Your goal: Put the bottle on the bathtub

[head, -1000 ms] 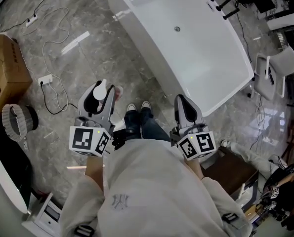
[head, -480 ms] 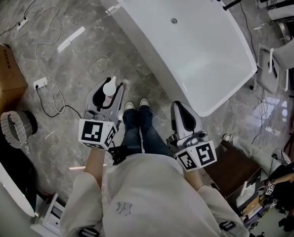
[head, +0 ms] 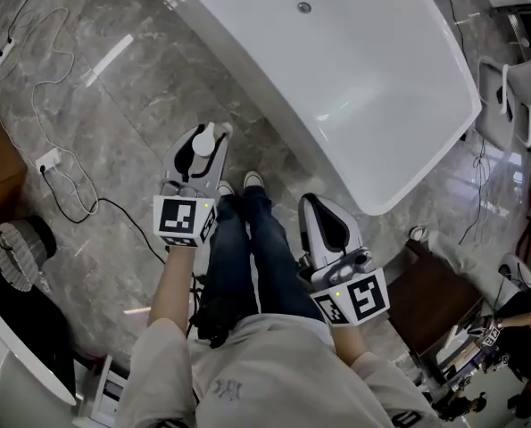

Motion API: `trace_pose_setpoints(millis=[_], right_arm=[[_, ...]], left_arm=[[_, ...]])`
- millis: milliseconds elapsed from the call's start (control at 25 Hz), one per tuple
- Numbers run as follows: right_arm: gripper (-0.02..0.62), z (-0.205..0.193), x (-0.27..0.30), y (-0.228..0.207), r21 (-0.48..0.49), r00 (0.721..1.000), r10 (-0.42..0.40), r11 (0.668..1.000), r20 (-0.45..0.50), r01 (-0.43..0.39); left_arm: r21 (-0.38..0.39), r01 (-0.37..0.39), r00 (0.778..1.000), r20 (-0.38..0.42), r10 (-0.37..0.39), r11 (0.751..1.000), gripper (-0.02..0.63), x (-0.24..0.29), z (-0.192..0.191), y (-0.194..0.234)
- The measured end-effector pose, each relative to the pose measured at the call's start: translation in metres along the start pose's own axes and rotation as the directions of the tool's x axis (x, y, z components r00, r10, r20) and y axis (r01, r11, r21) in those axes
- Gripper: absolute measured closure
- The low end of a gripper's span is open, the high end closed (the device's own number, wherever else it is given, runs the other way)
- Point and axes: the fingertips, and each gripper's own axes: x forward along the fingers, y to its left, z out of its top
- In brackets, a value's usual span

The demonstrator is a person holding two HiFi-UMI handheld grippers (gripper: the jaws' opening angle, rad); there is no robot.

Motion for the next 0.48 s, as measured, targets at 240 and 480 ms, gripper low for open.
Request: trace_pose_setpoints(millis=[240,480], right_arm=[[0.597,-0.072,0.031,-0.051,0.049,1.0,-0.016,0.999,-0.005,0.016],[0.597,-0.133,0.059,-0.089,0.059,0.999,-0.038,0.998,0.009,0.038]], left_arm=[[0.03,0.024,0.997,-0.079,-0.022,0.999,0.391,0.075,-0.109,0.013],[0.049,0.041,0.99,-0.134,-0.034,0.998,0.391,0.13,-0.21,0.03]])
